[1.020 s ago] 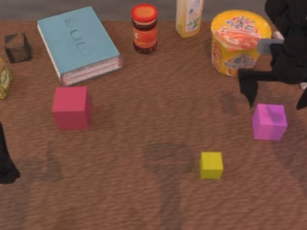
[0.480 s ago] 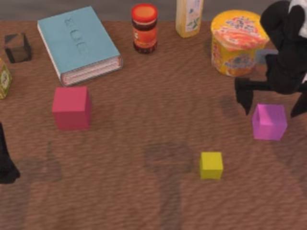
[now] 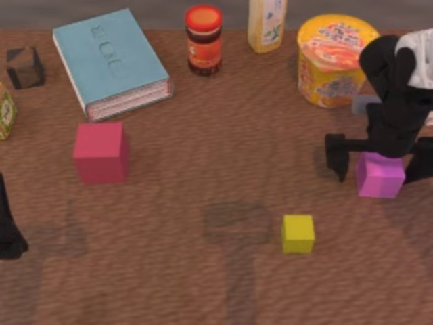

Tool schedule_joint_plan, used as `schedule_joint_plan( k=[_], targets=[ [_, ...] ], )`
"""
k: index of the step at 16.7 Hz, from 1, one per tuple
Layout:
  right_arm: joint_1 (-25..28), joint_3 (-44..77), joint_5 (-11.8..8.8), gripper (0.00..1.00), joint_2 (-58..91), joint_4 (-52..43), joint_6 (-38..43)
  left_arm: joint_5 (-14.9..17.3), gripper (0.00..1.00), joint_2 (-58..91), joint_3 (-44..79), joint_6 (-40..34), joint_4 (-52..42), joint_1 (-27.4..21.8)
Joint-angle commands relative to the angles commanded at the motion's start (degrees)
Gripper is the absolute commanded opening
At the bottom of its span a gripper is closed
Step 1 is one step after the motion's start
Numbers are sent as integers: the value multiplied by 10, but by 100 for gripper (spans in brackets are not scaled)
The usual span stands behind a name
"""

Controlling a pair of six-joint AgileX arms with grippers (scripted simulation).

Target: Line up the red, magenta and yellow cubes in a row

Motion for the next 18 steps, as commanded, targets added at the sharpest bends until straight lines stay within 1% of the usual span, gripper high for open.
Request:
schedule_joint_plan(
  k=[1,14,15,18],
  targets=[
    [0,0,0,100,0,0,0,0,100,0,0,0,0,0],
    [0,0,0,2,0,0,0,0,100,0,0,0,0,0],
    [0,0,0,0,0,0,0,0,100,0,0,0,0,0],
    [0,0,0,0,0,0,0,0,100,0,0,0,0,0]
  ],
)
